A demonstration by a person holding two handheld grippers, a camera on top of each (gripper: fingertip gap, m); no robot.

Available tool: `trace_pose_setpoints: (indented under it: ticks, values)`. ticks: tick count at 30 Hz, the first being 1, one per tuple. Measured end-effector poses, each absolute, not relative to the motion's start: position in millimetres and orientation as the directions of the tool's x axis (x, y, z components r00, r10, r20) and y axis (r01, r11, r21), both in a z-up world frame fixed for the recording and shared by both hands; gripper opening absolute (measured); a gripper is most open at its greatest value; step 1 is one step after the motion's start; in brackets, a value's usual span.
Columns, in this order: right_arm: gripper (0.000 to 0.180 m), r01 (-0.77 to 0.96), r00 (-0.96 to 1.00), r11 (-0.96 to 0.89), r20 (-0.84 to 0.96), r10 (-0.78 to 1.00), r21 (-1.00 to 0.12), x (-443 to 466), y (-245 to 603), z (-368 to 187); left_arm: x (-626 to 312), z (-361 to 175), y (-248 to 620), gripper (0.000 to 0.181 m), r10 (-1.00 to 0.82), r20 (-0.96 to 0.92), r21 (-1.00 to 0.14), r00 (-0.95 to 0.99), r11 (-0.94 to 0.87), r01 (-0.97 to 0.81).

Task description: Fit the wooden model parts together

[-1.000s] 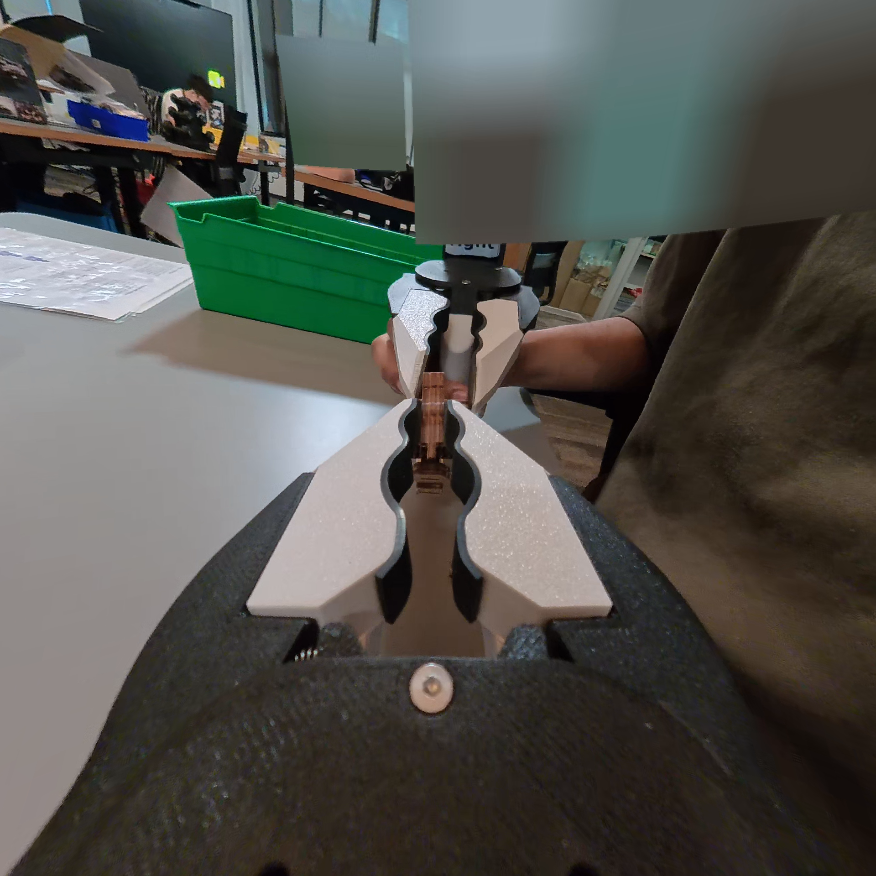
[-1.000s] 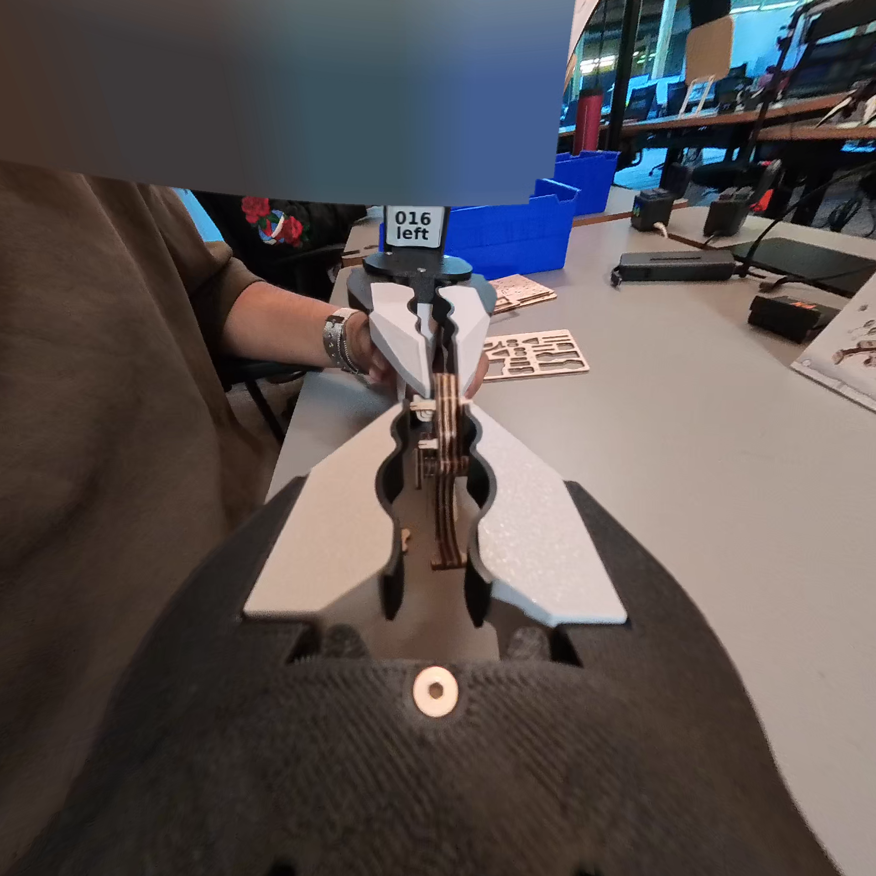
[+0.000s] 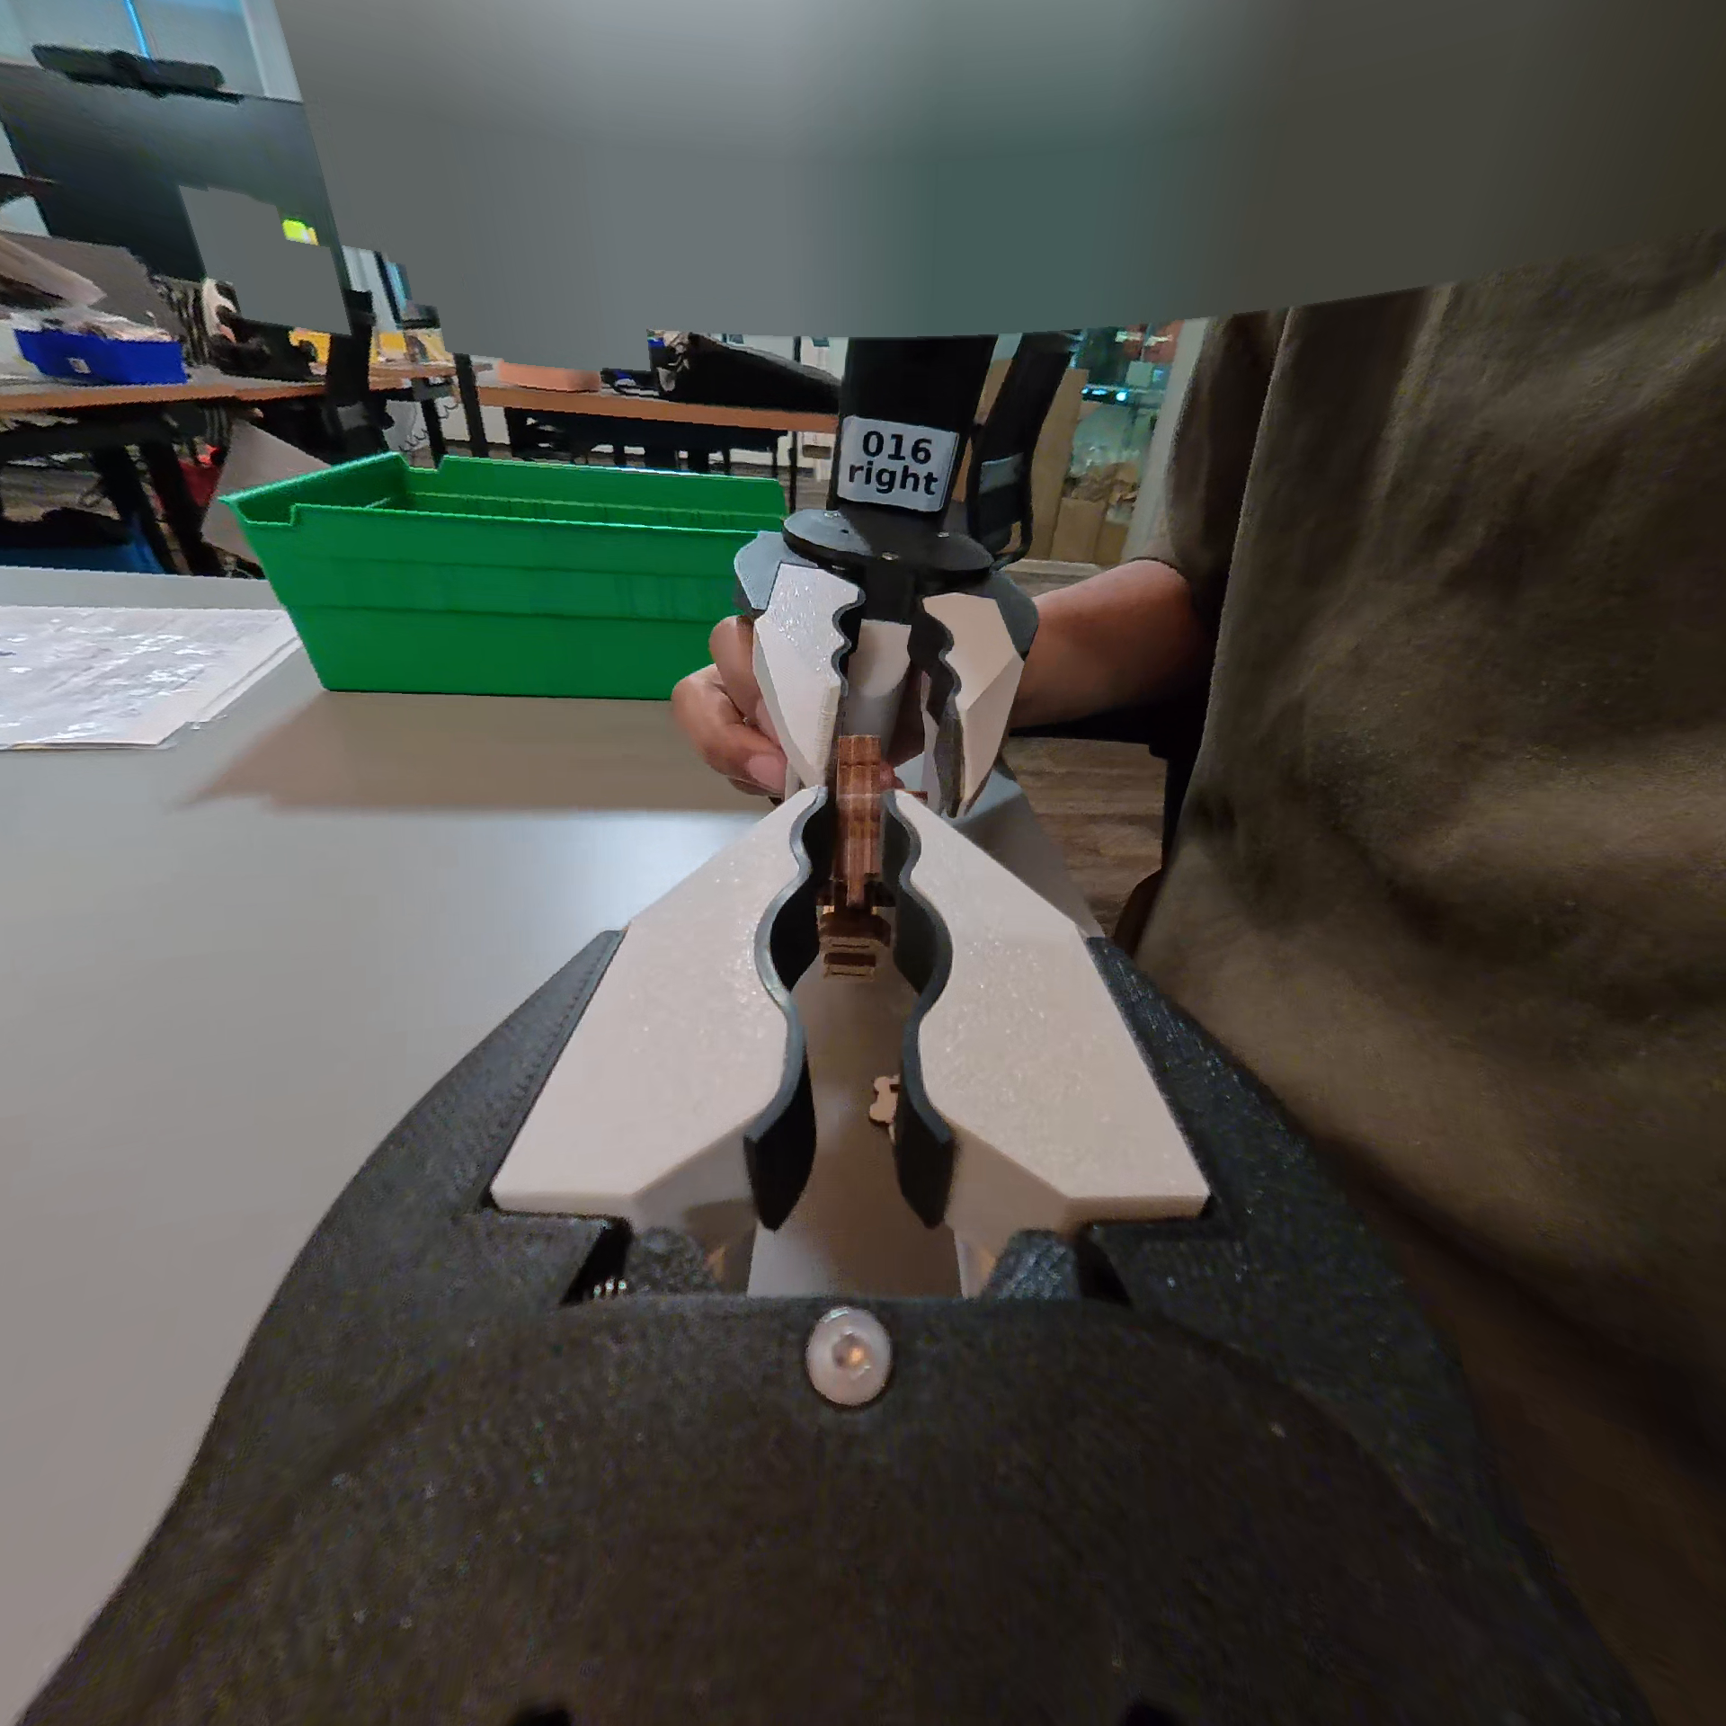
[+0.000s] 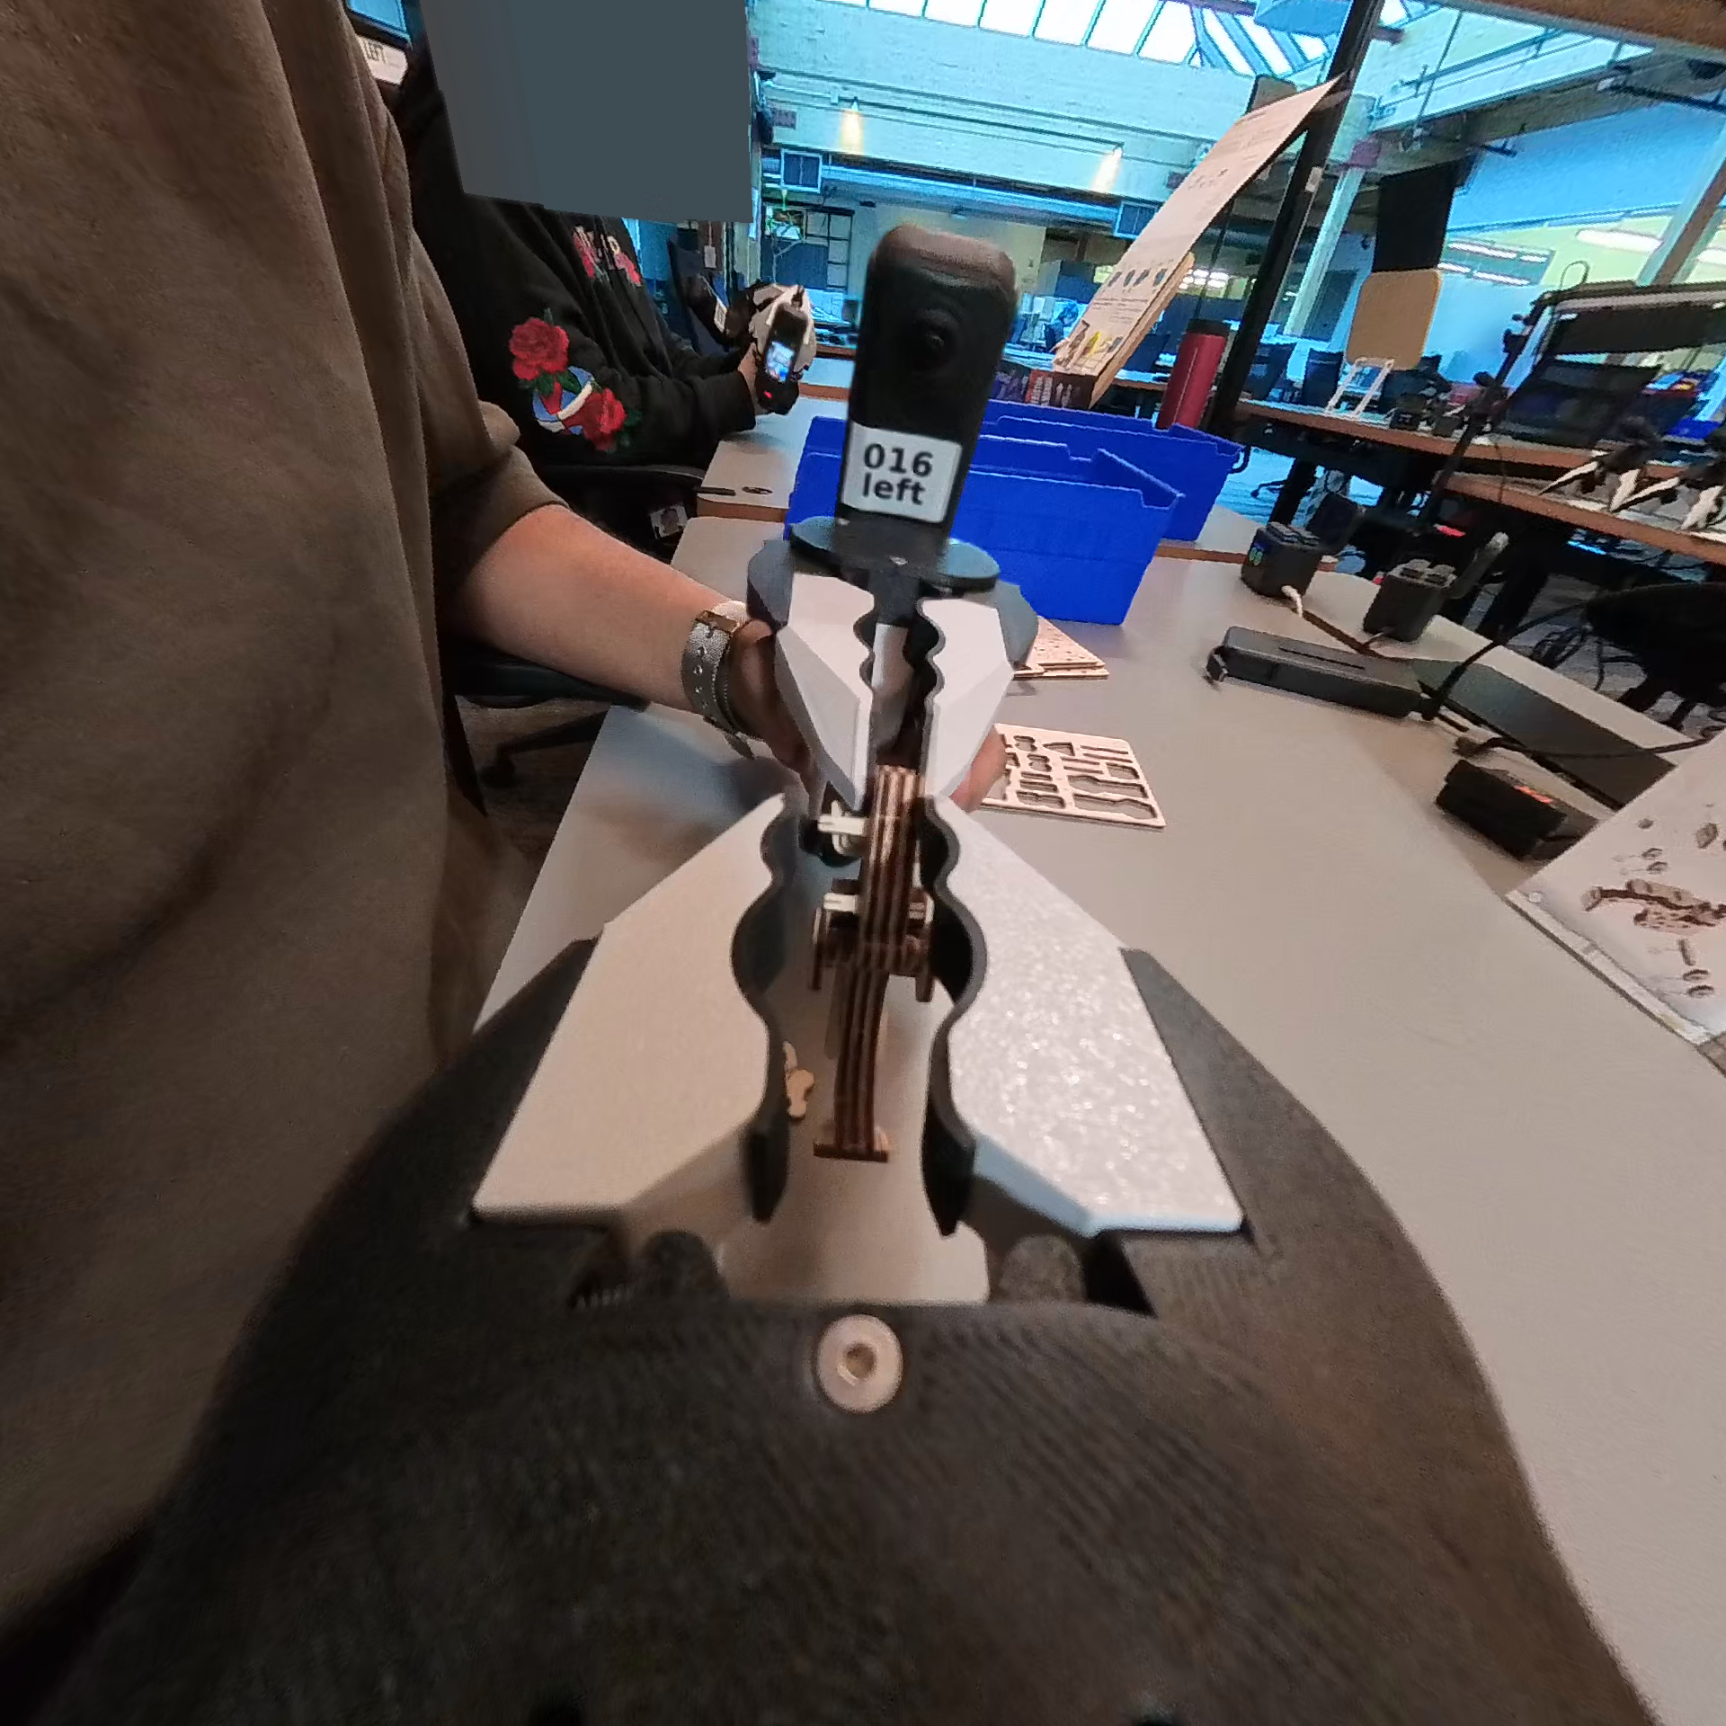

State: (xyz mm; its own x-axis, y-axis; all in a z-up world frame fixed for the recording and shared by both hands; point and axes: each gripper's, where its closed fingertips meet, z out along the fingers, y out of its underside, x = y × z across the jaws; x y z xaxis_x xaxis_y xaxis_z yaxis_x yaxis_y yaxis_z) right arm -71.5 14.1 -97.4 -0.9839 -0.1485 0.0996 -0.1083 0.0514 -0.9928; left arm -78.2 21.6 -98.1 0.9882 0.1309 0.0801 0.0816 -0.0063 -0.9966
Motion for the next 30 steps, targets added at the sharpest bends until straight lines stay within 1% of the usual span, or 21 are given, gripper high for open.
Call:
trace_pose_setpoints:
  ticks: [4, 10, 15, 18, 22, 24, 27, 30]
  values:
    - [0.024, -0.103, -0.985, 0.050, 0.095, -0.144, -0.993, -71.5, 13.5, -96.8, -77.9, -97.1, 20.8, 0.005, 0.109, 0.125, -0.992, 0.986, 0.010, 0.124]
    - [0.020, -0.097, -0.987, 0.058, 0.089, -0.132, -0.994, -74.4, 13.8, -96.6, -78.9, -97.0, 22.0, 0.005, 0.117, 0.134, -0.991, 0.984, 0.014, 0.133]
    - [0.019, -0.064, -0.986, 0.110, 0.046, -0.158, -0.992, -74.5, 14.0, -93.8, -78.6, -94.3, 21.9, 0.006, 0.114, 0.139, -0.990, 0.984, 0.036, 0.136]
    - [0.019, -0.067, -0.988, 0.112, 0.050, -0.146, -0.991, -75.3, 13.2, -93.2, -79.2, -93.4, 21.3, 0.005, 0.117, 0.138, -0.990, 0.983, 0.039, 0.134]
    - [0.019, -0.019, -0.990, 0.082, 0.007, -0.139, -0.996, -77.6, 13.1, -94.4, -81.5, -95.0, 21.0, 0.005, 0.129, 0.140, -0.990, 0.982, 0.034, 0.136]
    - [0.021, -0.035, -0.992, 0.067, 0.026, -0.127, -0.997, -78.2, 13.3, -94.7, -83.1, -96.0, 21.6, 0.005, 0.145, 0.134, -0.991, 0.980, 0.026, 0.131]
    - [0.034, -0.049, -0.990, 0.064, 0.041, -0.134, -0.997, -74.2, 12.4, -95.2, -84.5, -95.9, 20.7, 0.005, 0.150, 0.139, -0.990, 0.979, 0.029, 0.136]
    - [0.033, -0.041, -0.990, 0.064, 0.032, -0.139, -0.997, -74.4, 12.9, -94.9, -84.4, -95.9, 20.6, 0.005, 0.144, 0.149, -0.989, 0.978, 0.033, 0.146]
